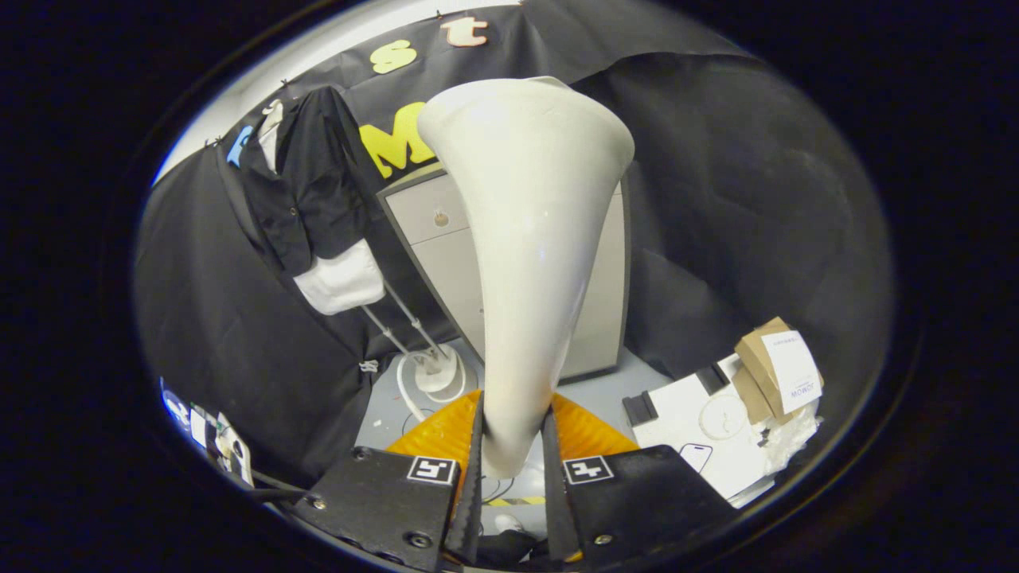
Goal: Iron the clothes twice with a garment steamer, once on the left side and once on the right side.
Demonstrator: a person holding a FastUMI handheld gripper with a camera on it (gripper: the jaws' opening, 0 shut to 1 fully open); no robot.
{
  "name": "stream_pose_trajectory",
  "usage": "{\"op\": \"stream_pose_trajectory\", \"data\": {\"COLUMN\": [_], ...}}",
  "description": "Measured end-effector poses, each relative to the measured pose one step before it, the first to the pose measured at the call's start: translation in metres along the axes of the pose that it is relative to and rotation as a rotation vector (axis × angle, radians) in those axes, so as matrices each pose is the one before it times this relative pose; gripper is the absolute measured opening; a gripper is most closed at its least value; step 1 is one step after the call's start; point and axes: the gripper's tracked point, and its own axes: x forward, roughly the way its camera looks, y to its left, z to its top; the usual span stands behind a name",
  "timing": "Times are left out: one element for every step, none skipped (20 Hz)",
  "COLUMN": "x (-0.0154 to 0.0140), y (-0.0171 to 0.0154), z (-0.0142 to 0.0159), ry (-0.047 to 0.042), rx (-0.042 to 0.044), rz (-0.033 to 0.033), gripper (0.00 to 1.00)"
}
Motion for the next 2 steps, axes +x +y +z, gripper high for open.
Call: {"op": "stream_pose_trajectory", "data": {"x": [0.00204,0.00046], "y": [0.00013,-0.00030], "z": [-0.00140,-0.00254], "ry": [0.00397,0.00447], "rx": [-0.00608,-0.00329], "rz": [-0.00277,-0.00160], "gripper": [0.36,0.36]}}
